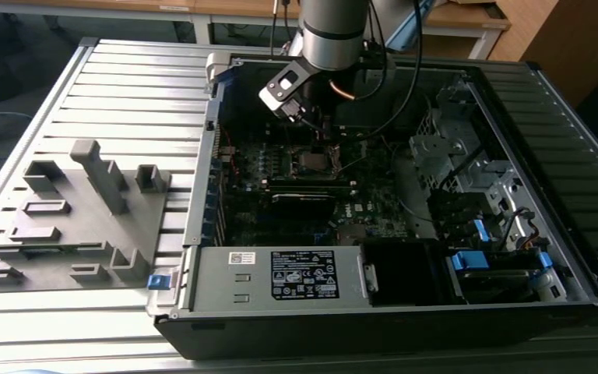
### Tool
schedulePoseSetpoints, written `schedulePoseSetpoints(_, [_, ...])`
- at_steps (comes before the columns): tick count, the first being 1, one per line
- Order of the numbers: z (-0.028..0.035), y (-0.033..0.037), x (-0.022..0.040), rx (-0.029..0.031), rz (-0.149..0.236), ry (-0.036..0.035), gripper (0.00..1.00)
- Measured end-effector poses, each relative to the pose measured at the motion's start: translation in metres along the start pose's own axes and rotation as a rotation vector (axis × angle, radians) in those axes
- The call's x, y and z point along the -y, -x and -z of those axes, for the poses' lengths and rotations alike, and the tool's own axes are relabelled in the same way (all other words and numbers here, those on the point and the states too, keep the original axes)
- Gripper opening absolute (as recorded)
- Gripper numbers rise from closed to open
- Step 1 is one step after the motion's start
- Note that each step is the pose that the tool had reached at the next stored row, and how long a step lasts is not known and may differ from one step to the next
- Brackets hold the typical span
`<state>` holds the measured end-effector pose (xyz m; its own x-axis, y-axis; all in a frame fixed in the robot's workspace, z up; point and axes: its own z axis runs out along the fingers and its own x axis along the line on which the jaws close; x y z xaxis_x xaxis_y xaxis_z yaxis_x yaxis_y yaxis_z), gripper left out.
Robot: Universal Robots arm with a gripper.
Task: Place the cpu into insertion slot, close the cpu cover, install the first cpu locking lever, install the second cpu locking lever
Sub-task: 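Place the cpu into insertion slot, then close the cpu cover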
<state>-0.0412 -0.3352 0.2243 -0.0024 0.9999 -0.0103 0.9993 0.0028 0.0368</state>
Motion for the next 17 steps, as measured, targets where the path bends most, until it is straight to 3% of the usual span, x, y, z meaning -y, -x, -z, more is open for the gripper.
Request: schedulePoseSetpoints(17, [0.0003, 0.0022, 0.0000, 0.0000, 0.000, 0.0000, 0.11])
